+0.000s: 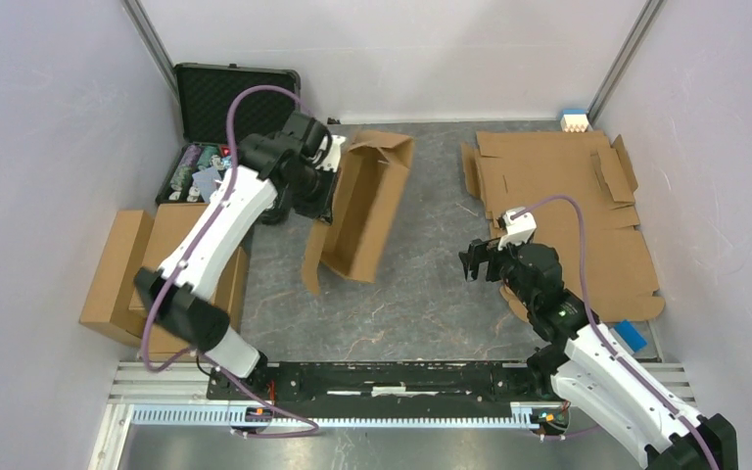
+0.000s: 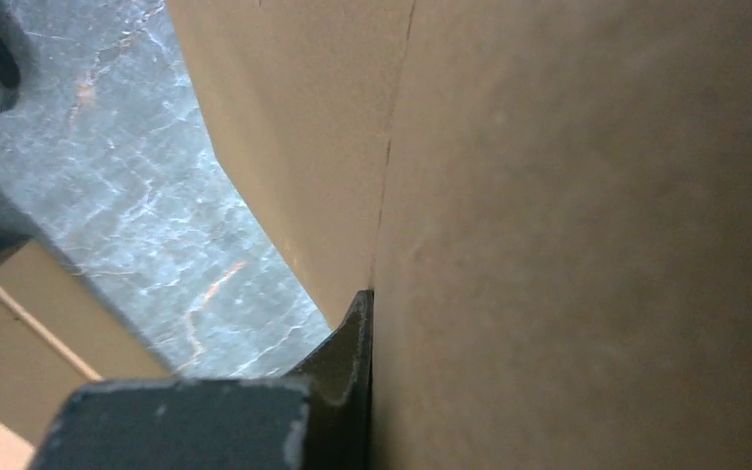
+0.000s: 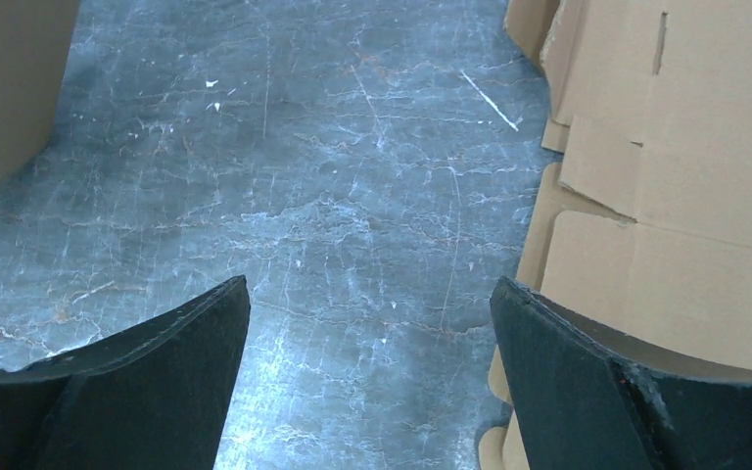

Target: Fold the paper box

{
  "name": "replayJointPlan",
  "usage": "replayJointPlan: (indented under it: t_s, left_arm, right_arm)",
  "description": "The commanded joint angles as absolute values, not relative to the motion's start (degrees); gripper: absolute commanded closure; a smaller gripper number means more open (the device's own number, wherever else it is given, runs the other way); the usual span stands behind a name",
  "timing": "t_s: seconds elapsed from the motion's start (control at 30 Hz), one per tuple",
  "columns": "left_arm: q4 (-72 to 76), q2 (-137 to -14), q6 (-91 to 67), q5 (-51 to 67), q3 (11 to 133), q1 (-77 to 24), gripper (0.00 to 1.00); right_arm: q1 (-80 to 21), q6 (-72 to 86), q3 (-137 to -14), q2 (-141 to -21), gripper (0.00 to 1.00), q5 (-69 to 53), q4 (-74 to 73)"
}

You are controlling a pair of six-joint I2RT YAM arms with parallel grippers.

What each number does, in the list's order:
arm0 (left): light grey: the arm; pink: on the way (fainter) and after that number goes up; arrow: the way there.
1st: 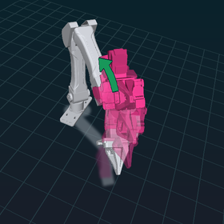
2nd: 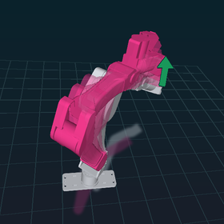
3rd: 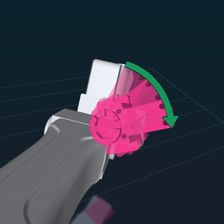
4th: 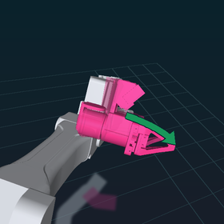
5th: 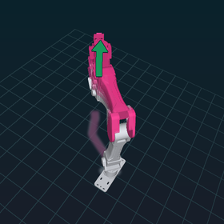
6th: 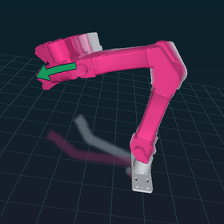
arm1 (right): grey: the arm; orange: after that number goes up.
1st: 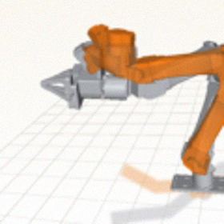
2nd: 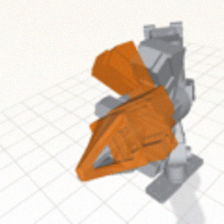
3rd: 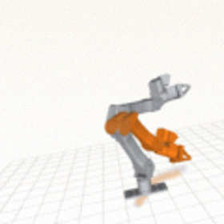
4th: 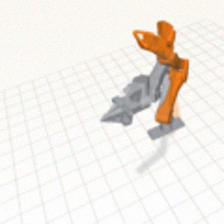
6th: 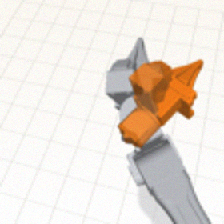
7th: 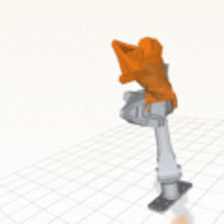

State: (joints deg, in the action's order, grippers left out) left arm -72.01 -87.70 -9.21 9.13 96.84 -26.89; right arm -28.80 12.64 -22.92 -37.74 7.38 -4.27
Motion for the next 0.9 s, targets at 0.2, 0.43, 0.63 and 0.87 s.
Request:
replayJointPlan:
  t_s: [0.2, 0.43, 0.63, 0.87]
  left_arm:
    - [-84.9, -109.0, 10.4, -5.0, 110.4, -37.1, 0.85]
    - [-86.8, -113.9, 10.5, -4.4, 119.6, -40.2, 0.82]
    - [-87.3, -107.6, 12.0, 1.8, 117.7, -43.4, 0.75]
    - [-88.5, -103.4, 12.9, 7.1, 110.4, -47.2, 0.65]
  right_arm:
    - [-28.7, 12.8, -21.5, -39.3, 0.02, 5.5, -0.5]
    - [-28.7, 12.1, -20.3, -38.7, 0.02, 6.5, -0.5]
    - [-28.7, 12.0, -19.0, -38.7, 0.02, 6.2, 1.2]
    - [-28.7, 12.5, -18.5, -39.4, 0.02, 7.3, 2.1]
